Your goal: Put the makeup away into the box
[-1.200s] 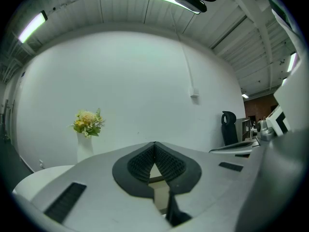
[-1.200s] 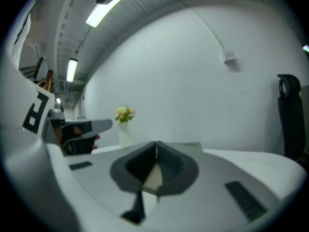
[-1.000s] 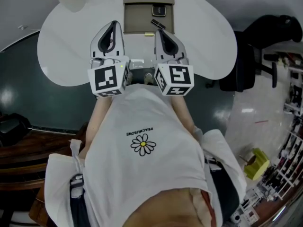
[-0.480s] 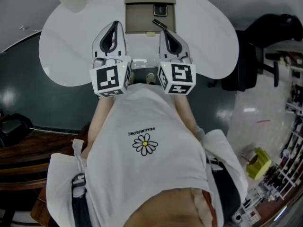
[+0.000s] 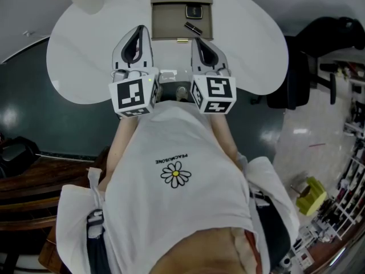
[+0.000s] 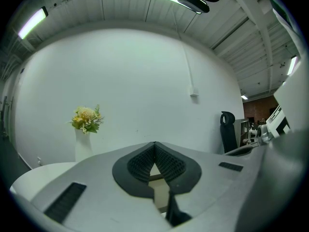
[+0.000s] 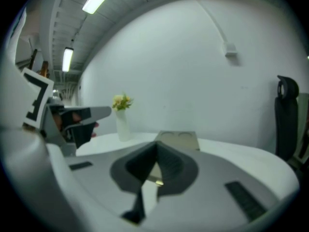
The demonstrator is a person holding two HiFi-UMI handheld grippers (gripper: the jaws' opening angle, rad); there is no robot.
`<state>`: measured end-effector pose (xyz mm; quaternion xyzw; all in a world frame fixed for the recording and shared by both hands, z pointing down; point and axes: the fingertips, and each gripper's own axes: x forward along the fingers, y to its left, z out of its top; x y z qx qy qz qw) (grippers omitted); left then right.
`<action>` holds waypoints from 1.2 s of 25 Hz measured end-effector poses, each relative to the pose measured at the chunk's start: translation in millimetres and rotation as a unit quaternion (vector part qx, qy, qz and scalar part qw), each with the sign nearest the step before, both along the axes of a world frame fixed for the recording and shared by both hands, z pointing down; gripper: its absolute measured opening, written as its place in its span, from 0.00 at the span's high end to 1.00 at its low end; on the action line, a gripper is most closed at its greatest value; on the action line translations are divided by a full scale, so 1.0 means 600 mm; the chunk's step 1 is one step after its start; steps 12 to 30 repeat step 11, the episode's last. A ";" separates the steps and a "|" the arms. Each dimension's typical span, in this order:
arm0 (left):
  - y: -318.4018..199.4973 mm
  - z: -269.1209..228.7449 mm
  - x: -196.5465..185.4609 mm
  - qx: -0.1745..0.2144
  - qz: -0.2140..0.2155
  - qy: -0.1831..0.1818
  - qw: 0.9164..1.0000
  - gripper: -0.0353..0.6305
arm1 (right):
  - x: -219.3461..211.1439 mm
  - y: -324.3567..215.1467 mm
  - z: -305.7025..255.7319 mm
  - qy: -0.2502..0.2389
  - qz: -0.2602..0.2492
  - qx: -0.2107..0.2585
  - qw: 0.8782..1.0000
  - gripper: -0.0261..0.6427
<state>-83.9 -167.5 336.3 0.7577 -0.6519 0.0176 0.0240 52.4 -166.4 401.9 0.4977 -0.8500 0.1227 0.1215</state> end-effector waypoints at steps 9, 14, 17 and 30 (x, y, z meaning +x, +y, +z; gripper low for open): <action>-0.005 0.006 -0.001 -0.005 0.006 0.004 1.000 0.92 | -0.007 -0.001 0.009 0.017 -0.001 -0.004 1.000 0.92; -0.006 0.008 -0.004 -0.006 0.006 0.005 1.000 0.92 | -0.009 -0.001 0.012 0.019 -0.001 -0.007 1.000 0.92; -0.006 0.008 -0.004 -0.006 0.006 0.005 1.000 0.92 | -0.009 -0.001 0.012 0.019 -0.001 -0.007 1.000 0.92; -0.006 0.008 -0.004 -0.006 0.006 0.005 1.000 0.92 | -0.009 -0.001 0.012 0.019 -0.001 -0.007 1.000 0.92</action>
